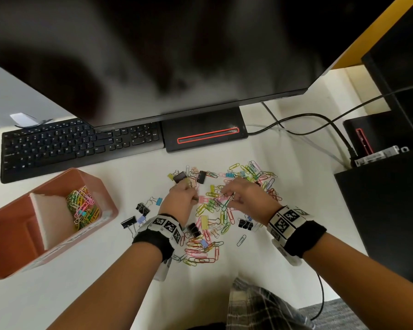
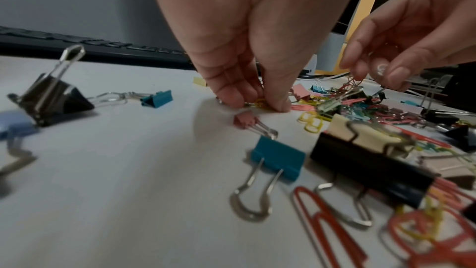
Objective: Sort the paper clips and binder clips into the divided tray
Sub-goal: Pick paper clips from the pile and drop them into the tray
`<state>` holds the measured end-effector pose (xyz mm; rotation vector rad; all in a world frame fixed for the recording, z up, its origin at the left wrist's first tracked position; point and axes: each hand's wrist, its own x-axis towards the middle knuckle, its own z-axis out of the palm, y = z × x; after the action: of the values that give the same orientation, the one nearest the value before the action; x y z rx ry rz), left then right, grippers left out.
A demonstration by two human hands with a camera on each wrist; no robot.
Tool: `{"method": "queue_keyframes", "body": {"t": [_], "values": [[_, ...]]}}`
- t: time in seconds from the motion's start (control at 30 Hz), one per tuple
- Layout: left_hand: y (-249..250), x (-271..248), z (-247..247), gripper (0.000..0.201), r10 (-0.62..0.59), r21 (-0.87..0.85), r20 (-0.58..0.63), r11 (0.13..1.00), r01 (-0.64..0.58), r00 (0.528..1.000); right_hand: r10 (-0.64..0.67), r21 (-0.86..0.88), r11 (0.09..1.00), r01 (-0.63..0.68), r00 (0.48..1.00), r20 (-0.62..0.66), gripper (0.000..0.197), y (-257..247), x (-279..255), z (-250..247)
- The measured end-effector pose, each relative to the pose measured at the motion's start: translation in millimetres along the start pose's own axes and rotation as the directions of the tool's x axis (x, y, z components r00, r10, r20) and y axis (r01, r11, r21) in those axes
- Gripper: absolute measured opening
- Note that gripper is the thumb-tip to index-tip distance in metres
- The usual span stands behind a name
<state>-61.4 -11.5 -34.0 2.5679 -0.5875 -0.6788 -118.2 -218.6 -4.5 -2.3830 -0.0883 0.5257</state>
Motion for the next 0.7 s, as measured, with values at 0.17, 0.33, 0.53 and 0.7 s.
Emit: {"method": "queue_keyframes", "body": {"t": [0.17,0.33,0.53,0.7], "values": [[-2,-2,4,0.017,0.018,0.072,0.015,0.997,-0.019,1.000,-0.023,-0.183,0.982,0.046,0.992,0.127,0.033,-6,6,16],[-6,-4,4,0.015,0.029,0.055,0.008,0.998,-0.030,1.000,0.032,-0.298,0.955,-0.001,0.995,0.100,0.016,-2,13,25],[-4,-16,-12,0.015,0.001,-0.062,-0.051,0.998,-0.004,0.999,-0.062,-0.229,0.971,0.075,0.996,0.061,0.015,0,8,19],[-3,-38,-44,0.010,0.016,-0.137,-0.180,0.990,-0.041,0.984,-0.122,-0.054,0.992,0.118,0.989,-0.082,0.015,-17,-1,-12]]}}
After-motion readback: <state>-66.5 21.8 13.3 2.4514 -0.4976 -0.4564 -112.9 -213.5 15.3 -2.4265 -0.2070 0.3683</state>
